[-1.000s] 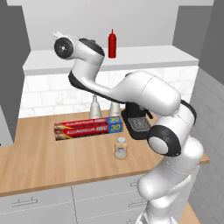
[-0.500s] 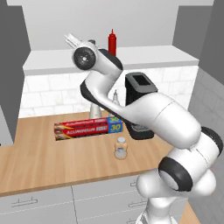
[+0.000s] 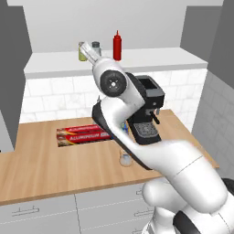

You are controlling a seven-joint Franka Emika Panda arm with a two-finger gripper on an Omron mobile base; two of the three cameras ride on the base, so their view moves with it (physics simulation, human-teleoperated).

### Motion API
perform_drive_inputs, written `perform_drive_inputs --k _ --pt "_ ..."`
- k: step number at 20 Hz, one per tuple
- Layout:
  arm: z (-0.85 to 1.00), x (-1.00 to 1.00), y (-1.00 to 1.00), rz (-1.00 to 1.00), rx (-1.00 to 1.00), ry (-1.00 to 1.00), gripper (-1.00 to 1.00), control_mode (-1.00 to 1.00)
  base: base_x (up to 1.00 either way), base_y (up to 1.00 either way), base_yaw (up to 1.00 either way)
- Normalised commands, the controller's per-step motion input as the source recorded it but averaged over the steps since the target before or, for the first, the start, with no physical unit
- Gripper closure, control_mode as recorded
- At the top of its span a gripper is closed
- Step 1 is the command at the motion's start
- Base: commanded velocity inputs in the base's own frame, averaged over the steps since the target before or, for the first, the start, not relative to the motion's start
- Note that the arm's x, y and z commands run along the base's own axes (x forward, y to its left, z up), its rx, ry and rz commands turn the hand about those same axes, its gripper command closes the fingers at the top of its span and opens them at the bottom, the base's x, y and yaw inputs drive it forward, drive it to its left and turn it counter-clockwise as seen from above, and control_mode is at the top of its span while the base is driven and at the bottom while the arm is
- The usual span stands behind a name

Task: Put the shaker and condiment bottle from the counter next to their counterparts in the cabinet.

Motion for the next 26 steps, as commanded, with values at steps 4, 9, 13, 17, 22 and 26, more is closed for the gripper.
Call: perform_drive_inputs --k 4,9,13,17,22,26 --pt "0.00 -0.90 -0.31 0.00 0.07 -0.04 -1.00 -1.00 0.00 0.00 0.00" --pt "-0.03 -0.77 -0.36 0.00 0.06 -0.01 -1.00 -1.00 0.00 0.00 0.00" --pt "-0.17 -0.75 -0.25 -0.01 0.03 0.00 -1.00 -1.00 0.00 0.00 0.00" --pt "-0.38 -0.70 -0.08 -0.03 0.00 0.00 -1.00 -1.00 0.00 0.00 0.00" --pt "-0.56 -0.46 -0.15 -0.07 0.00 0.00 -1.00 -1.00 0.00 0.00 0.00" --pt "-0.72 -0.38 -0.20 -0.11 0.00 0.00 -1.00 -1.00 0.00 0.00 0.00"
